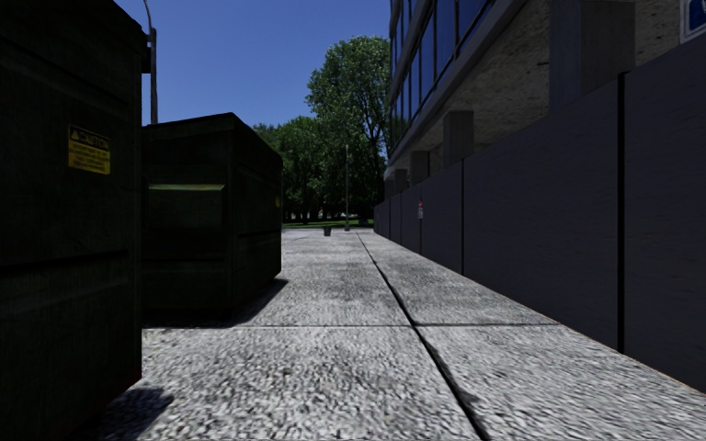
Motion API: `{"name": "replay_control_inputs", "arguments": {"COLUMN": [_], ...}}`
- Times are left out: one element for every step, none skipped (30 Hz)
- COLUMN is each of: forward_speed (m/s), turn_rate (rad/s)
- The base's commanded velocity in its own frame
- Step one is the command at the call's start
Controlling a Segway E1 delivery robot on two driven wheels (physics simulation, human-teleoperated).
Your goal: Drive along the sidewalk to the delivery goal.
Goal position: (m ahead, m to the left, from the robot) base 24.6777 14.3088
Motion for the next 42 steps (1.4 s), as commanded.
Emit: {"name": "replay_control_inputs", "arguments": {"forward_speed": [2.00,2.00,2.00,2.00,2.00,2.00,2.00,2.00,2.00,2.00,2.00,2.00,2.00,2.00,2.00,2.00,2.00,2.00,2.00,2.00,2.00,2.00,2.00,2.00,2.00,2.00,2.00,2.00,2.00,2.00,2.00,2.00,2.00,2.00,2.00,2.00,2.00,2.00,2.00,2.00,2.00,2.00], "turn_rate": [0.00,0.00,0.00,0.00,0.00,0.00,0.00,0.00,0.00,0.00,0.00,0.00,0.00,0.00,0.00,0.00,0.00,0.00,0.00,0.00,0.00,0.00,0.00,0.00,0.00,0.00,0.00,0.00,0.00,0.00,0.00,0.00,0.00,0.00,0.00,0.00,0.00,0.00,0.00,0.00,0.00,0.00]}}
